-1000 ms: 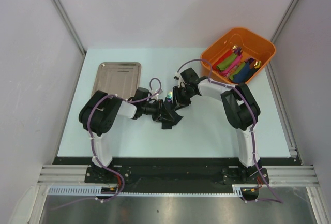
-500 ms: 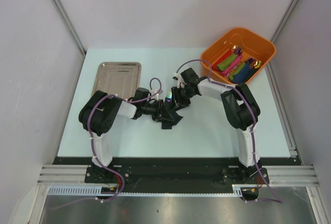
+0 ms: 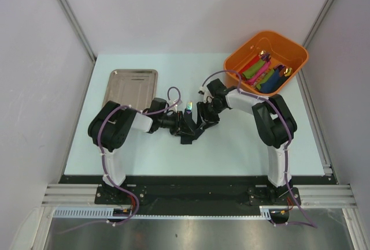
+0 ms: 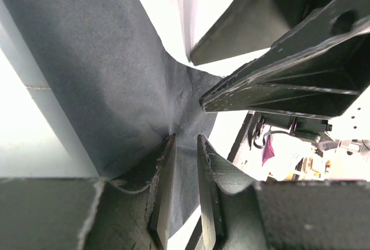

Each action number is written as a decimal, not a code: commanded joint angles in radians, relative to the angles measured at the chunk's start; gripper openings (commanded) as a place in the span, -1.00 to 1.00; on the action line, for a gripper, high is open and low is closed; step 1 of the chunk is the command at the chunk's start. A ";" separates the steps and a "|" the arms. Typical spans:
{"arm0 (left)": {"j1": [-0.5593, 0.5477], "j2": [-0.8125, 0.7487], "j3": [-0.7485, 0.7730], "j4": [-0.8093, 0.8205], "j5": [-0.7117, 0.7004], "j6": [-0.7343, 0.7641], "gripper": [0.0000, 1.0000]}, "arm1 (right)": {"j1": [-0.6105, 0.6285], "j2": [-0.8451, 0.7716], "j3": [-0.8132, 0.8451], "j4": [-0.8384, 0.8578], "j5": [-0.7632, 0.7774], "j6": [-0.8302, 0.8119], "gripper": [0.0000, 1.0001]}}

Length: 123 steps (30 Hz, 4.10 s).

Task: Place the utensils on the paper napkin and roll it up

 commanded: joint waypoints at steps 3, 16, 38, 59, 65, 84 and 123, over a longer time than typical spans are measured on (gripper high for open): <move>0.010 -0.005 -0.025 -0.011 -0.021 0.048 -0.44 | 0.009 -0.029 -0.028 -0.032 -0.032 -0.026 -0.31; 0.011 -0.152 -0.115 0.167 0.094 -0.068 -0.33 | 0.014 -0.003 -0.034 -0.014 0.022 -0.031 -1.00; 0.036 0.001 -0.151 0.052 0.057 -0.039 -0.55 | -0.004 -0.017 0.075 -0.040 0.033 -0.017 -0.59; 0.042 -0.010 -0.143 0.074 0.068 -0.045 -0.56 | 0.040 0.164 0.202 0.061 0.030 0.043 -0.16; 0.047 -0.013 -0.143 0.085 0.072 -0.050 -0.55 | 0.055 0.192 0.176 0.084 0.002 0.071 -0.43; 0.164 -0.381 -0.033 -0.266 0.071 0.244 0.18 | 0.008 0.069 0.153 0.242 -0.119 0.127 -1.00; 0.364 -1.024 0.006 -0.287 0.441 0.668 0.75 | 0.105 -0.540 0.230 0.026 -0.260 -0.270 -1.00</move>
